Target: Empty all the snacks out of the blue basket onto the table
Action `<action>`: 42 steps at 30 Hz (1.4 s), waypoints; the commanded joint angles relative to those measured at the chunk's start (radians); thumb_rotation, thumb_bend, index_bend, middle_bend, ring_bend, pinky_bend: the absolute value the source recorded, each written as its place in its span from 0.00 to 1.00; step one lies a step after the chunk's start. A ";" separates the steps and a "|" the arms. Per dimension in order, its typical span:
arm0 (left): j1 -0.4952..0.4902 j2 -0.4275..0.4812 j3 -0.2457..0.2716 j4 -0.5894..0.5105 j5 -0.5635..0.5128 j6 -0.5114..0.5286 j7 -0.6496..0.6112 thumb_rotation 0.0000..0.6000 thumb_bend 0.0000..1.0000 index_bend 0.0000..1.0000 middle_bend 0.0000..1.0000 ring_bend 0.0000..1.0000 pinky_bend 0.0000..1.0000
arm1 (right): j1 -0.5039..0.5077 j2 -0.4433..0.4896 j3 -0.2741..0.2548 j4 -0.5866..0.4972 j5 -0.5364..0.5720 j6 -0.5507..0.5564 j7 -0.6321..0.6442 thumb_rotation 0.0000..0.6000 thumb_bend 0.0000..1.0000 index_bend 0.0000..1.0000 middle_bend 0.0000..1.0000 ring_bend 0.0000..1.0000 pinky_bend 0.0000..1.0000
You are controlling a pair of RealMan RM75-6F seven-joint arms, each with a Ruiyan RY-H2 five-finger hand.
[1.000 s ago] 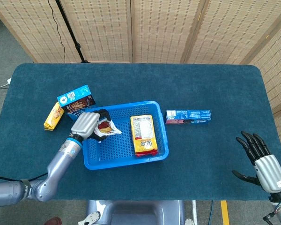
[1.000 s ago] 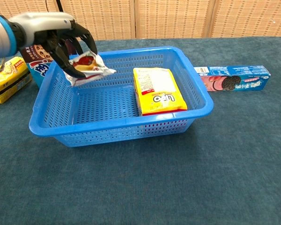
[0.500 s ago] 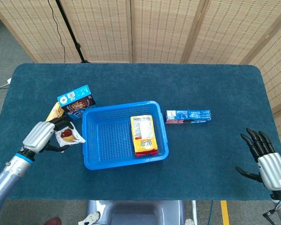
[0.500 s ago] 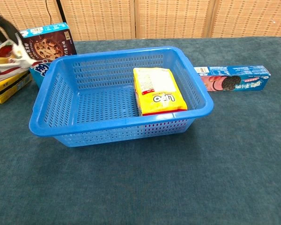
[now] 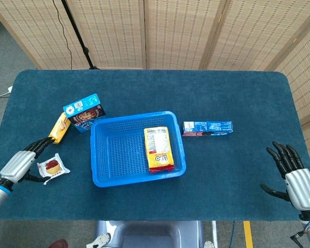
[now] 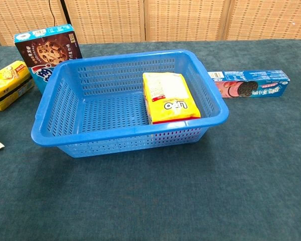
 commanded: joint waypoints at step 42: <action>-0.573 -0.374 -0.325 -0.084 -0.100 -0.491 0.928 1.00 0.03 0.00 0.00 0.00 0.02 | -0.005 0.006 0.033 -0.002 0.074 -0.039 0.013 1.00 0.00 0.00 0.00 0.00 0.00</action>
